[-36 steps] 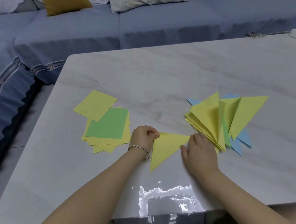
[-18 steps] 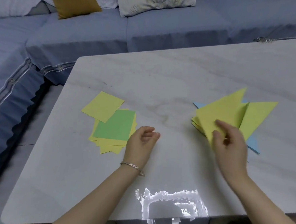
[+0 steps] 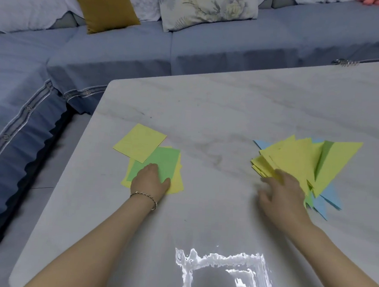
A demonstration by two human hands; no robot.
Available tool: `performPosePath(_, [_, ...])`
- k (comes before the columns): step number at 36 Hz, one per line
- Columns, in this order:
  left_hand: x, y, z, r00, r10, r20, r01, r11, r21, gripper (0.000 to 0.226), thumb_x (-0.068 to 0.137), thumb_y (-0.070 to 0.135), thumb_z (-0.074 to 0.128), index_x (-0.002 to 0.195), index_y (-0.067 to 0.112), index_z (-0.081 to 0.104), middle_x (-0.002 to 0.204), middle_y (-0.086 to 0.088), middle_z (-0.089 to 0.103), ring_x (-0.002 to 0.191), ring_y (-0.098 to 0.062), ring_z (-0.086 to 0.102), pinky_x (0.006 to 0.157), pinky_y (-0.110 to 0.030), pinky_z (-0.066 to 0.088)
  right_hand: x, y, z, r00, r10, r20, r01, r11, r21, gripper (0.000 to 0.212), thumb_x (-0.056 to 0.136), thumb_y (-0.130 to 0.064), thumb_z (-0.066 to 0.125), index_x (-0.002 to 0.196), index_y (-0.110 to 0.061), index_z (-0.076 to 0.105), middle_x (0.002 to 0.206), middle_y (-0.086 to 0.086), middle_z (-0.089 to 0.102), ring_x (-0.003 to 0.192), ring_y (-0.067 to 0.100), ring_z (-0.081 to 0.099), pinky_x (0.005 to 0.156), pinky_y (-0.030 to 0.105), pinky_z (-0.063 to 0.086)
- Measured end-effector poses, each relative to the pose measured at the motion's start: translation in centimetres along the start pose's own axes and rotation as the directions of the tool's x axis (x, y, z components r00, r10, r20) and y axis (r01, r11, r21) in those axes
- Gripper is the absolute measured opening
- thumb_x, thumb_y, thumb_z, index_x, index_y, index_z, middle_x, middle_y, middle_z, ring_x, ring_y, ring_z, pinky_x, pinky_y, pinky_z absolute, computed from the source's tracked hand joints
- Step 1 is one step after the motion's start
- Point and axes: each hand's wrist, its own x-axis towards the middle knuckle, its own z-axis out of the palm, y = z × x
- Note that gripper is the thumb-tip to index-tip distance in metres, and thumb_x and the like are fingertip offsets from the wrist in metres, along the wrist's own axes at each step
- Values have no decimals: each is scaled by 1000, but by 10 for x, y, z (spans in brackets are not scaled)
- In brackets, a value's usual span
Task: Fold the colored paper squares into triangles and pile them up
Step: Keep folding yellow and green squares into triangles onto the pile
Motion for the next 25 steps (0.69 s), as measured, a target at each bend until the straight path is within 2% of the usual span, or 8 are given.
performPosePath(2, [0, -1, -1, 999, 41, 3, -41, 998, 41, 33, 84, 39, 54, 99, 10, 46, 105, -7, 55, 99, -28, 53, 73, -34, 43, -9, -3, 1, 996, -82, 45, 79, 994, 69, 29, 86, -14, 60, 114, -11, 64, 135, 17, 43, 130, 31, 32, 105, 35, 21])
performPosePath(5, [-1, -1, 1, 996, 67, 50, -71, 994, 85, 49, 82, 44, 55, 117, 11, 43, 118, -5, 51, 108, -26, 49, 81, -35, 46, -18, -6, 6, 975, -196, 106, 185, 977, 109, 23, 87, -15, 59, 108, -13, 67, 124, 11, 53, 123, 27, 41, 102, 32, 27])
performPosePath(8, [-1, -1, 2, 994, 87, 71, -95, 989, 115, 59, 81, 41, 55, 128, 12, 36, 122, -6, 48, 114, -25, 45, 85, -38, 46, -26, -11, 9, 948, -276, 156, 253, 956, 150, 24, 91, -19, 53, 112, -16, 65, 122, 0, 54, 122, 16, 41, 98, 18, 24])
performPosePath(15, [1, 0, -2, 989, 145, 41, -150, 951, 272, 58, 84, 7, 45, 137, 10, 24, 111, -13, 53, 92, -30, 52, 65, -32, 38, -35, -19, 11, 921, -312, 235, 274, 945, 181, 24, 94, -24, 49, 114, -22, 62, 115, -9, 58, 111, 8, 49, 92, 15, 32])
performPosePath(18, [4, -9, -5, 991, 130, -2, -125, 955, 271, 52, 84, -1, 39, 134, 13, 33, 115, -11, 55, 97, -30, 56, 68, -33, 40, -37, -18, 10, 917, -312, 248, 270, 944, 191, 24, 94, -24, 48, 113, -23, 63, 114, -9, 59, 109, 7, 50, 90, 14, 33])
performPosePath(22, [-10, -6, -19, 978, 112, -176, -92, 988, 122, 33, 88, 6, 42, 114, 16, 60, 112, -5, 63, 103, -28, 56, 69, -29, 37, -39, -16, 10, 922, -341, 184, 304, 931, 204, 28, 92, -18, 52, 118, -22, 59, 119, -8, 56, 114, 9, 49, 88, 8, 26])
performPosePath(24, [-25, 4, -23, 945, 165, -283, -203, 973, -112, 28, 87, 3, 49, 107, 12, 66, 113, -5, 64, 111, -26, 54, 81, -29, 41, -39, -18, 10, 931, -358, 72, 328, 907, 265, 41, 89, -14, 57, 128, -25, 51, 128, -6, 47, 120, 9, 44, 92, 9, 24])
performPosePath(25, [-32, 10, -24, 922, 209, -327, -298, 920, -252, 26, 82, -3, 53, 99, 8, 69, 112, -7, 64, 113, -25, 53, 90, -28, 40, -38, -20, 9, 933, -359, 21, 336, 891, 306, 50, 87, -13, 60, 132, -30, 43, 133, -6, 41, 123, 8, 40, 93, 12, 25])
